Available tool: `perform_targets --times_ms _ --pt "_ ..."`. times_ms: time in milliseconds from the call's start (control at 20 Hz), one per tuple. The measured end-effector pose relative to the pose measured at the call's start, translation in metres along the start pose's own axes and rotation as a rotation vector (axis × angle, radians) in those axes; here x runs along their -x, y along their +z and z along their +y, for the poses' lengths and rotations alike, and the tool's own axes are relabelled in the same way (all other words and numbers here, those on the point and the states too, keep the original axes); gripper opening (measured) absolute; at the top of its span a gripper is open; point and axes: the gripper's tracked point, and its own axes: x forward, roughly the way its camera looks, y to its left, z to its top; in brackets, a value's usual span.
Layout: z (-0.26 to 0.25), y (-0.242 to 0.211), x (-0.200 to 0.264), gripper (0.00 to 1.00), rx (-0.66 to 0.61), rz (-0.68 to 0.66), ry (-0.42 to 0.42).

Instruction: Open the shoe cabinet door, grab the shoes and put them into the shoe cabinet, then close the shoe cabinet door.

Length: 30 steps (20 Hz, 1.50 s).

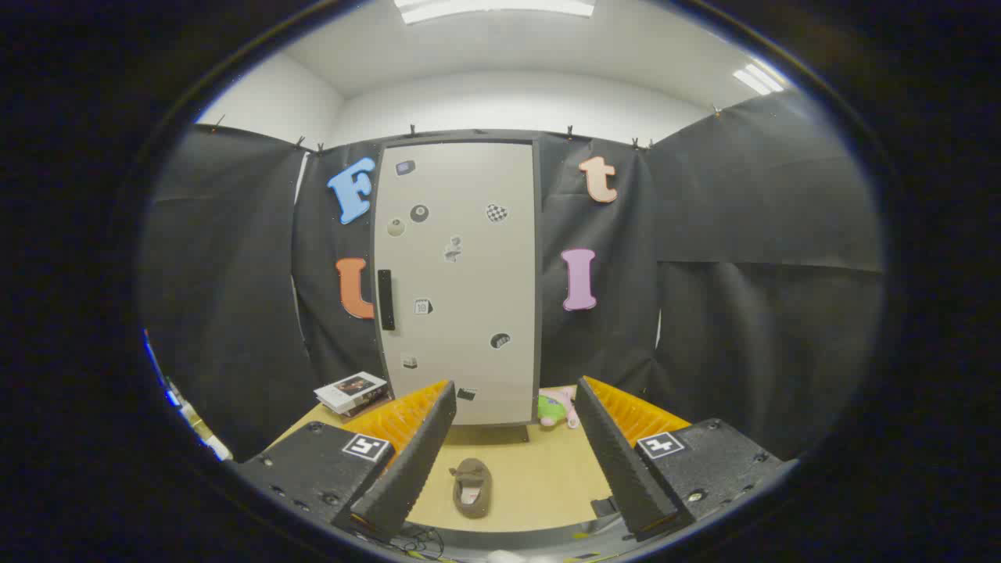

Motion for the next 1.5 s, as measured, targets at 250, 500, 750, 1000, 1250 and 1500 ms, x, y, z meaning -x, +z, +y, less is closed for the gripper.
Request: perform_targets --times_ms 250,500,750,1000,1250,1500 --pt "-0.001 0.002 0.000 1.00 -0.008 -0.007 -0.013" --pt "-0.003 0.007 0.004 1.00 -0.003 -0.016 -0.036" --pt "0.009 0.010 0.002 1.00 -0.004 -0.023 -0.027" --pt "0.041 0.018 -0.016 1.00 0.016 -0.025 0.014" --pt "0.096 0.029 -0.067 1.00 -0.005 -0.030 0.084" --pt "0.152 0.042 -0.139 1.00 -0.011 -0.047 0.156"
